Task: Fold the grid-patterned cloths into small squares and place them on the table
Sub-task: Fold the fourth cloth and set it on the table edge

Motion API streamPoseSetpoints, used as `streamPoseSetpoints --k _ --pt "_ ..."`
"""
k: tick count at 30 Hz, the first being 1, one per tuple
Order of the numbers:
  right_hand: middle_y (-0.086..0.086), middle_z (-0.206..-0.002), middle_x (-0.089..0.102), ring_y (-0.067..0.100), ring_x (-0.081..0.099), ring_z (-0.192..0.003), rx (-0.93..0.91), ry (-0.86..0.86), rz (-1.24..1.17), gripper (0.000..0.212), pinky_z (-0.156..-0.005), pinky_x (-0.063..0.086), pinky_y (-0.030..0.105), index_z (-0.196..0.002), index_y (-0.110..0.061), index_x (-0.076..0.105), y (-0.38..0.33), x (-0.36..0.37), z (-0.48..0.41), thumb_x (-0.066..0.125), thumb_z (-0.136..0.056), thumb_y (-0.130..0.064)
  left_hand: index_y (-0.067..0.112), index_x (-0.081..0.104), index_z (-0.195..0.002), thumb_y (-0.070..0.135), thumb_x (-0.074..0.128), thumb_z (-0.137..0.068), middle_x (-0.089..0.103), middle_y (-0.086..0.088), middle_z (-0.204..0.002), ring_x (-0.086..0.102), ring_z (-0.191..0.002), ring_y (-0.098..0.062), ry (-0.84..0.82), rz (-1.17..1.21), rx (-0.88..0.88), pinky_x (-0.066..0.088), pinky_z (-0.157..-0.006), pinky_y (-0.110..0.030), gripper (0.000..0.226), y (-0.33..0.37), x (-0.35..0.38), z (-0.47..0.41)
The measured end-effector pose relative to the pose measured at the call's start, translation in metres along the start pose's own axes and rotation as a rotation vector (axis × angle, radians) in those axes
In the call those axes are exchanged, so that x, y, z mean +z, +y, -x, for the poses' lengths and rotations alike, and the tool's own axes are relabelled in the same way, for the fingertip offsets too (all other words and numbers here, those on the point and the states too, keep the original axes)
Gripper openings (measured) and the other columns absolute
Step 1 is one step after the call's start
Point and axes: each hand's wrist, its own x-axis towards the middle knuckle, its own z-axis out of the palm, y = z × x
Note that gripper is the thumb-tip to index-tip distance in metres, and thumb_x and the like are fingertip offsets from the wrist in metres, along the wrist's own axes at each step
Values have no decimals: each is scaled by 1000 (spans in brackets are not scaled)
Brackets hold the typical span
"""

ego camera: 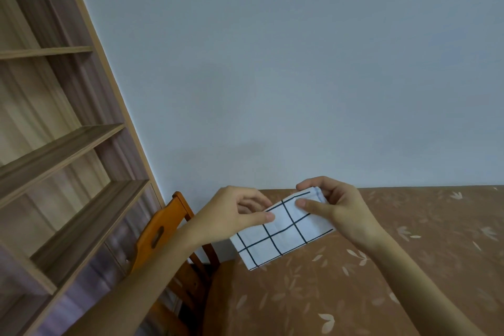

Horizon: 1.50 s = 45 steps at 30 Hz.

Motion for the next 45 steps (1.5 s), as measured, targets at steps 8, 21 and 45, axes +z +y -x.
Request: streamPoseSetpoints --k 8,21,45 --pt "9 -100 78 30 75 -91 34 -31 8 28 -82 61 45 -109 -15 72 8 -1 0 78 -83 -20 15 71 -105 26 64 -97 77 -1 -97 74 -94 -13 104 72 16 58 -87 -32 15 -9 17 4" --pt "7 -109 77 26 75 -99 199 20 -192 33 -86 60 44 -119 -13 67 58 40 2 67 -92 -31 20 69 -114 27 60 -99 77 -2 -109 75 -98 -16 144 471 -212 62 -80 -31 19 -44 71 21" --pt "14 -111 75 29 73 -100 616 -107 -97 24 -84 59 41 -116 -12 71 202 74 -45 55 -99 -9 23 71 -116 14 65 -95 76 0 -113 72 -107 -20 210 764 -580 59 -89 -45 24 -218 83 -3"
